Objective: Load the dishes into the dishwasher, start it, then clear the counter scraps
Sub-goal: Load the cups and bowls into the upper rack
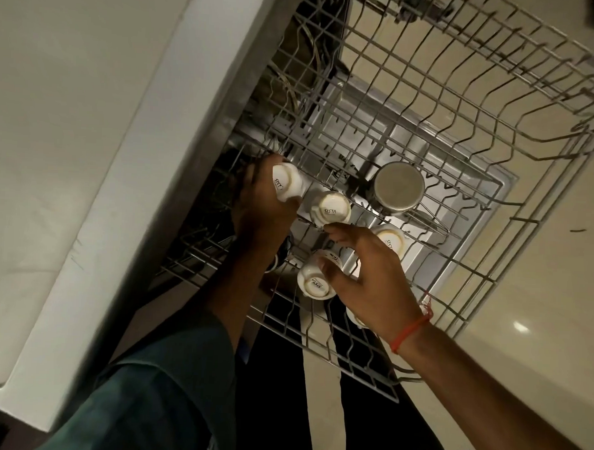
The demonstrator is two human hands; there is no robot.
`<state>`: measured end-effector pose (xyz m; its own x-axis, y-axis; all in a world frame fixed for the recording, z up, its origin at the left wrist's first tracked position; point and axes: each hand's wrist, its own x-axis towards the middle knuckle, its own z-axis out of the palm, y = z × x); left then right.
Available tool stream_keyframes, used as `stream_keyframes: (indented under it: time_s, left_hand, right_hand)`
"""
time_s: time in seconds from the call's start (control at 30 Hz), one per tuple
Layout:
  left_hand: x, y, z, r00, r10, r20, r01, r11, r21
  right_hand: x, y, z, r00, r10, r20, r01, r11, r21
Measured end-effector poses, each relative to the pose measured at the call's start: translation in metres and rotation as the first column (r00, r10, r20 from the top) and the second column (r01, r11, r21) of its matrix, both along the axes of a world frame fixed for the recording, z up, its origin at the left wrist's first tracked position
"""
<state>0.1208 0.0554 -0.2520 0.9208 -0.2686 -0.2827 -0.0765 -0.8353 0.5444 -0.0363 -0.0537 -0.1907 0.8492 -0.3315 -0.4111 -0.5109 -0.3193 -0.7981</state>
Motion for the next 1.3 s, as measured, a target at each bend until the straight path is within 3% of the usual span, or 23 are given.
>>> stream_keyframes:
  time_s: [0.3, 0.43, 0.57, 0.67, 0.77, 0.87, 1.17, 1.3]
  left_hand:
    - [-0.026, 0.017, 0.032, 0.997, 0.080, 0.002, -0.080, 0.992, -0.100]
    - [-0.054, 0.028, 0.056, 0.984, 0.084, -0.159, -0.107, 0.985, -0.137]
    - [-0.052, 0.041, 0.048, 0.986, 0.125, -0.108, -0.133, 0.989, -0.065]
    - [-0.027, 0.033, 0.035, 0.994, 0.110, -0.018, -0.107, 0.989, 0.101]
    - [-0.005, 0.025, 0.023, 0.992, 0.094, -0.086, -0.066, 0.957, 0.284]
    - [0.001, 0.023, 0.015, 0.996, 0.048, -0.081, -0.016, 0.933, 0.360]
    - [0.020, 0.010, 0.004, 0.999, -0.031, -0.044, 0.044, 0.941, 0.337]
    - [0.017, 0.000, 0.002, 0.998, -0.037, -0.054, 0.047, 0.981, 0.188]
  right_hand:
    - [0.007, 0.001, 0.006, 1.000, 0.011, -0.011, -0.012, 0.991, -0.135]
    - [0.010, 0.003, 0.017, 0.999, -0.010, 0.044, 0.017, 0.987, -0.159]
    - [0.012, 0.005, 0.020, 0.997, 0.011, 0.070, 0.002, 0.984, -0.178]
    - [0.009, 0.008, 0.017, 0.998, 0.016, 0.060, -0.005, 0.984, -0.178]
    - [0.003, 0.013, 0.014, 0.998, 0.019, 0.052, -0.009, 0.984, -0.176]
    - [-0.003, 0.016, 0.012, 0.999, 0.012, 0.042, -0.004, 0.985, -0.173]
    - [-0.013, 0.018, 0.015, 1.000, 0.000, 0.019, 0.002, 0.991, -0.132]
    - [-0.015, 0.021, 0.015, 1.000, -0.002, 0.009, 0.003, 0.995, -0.099]
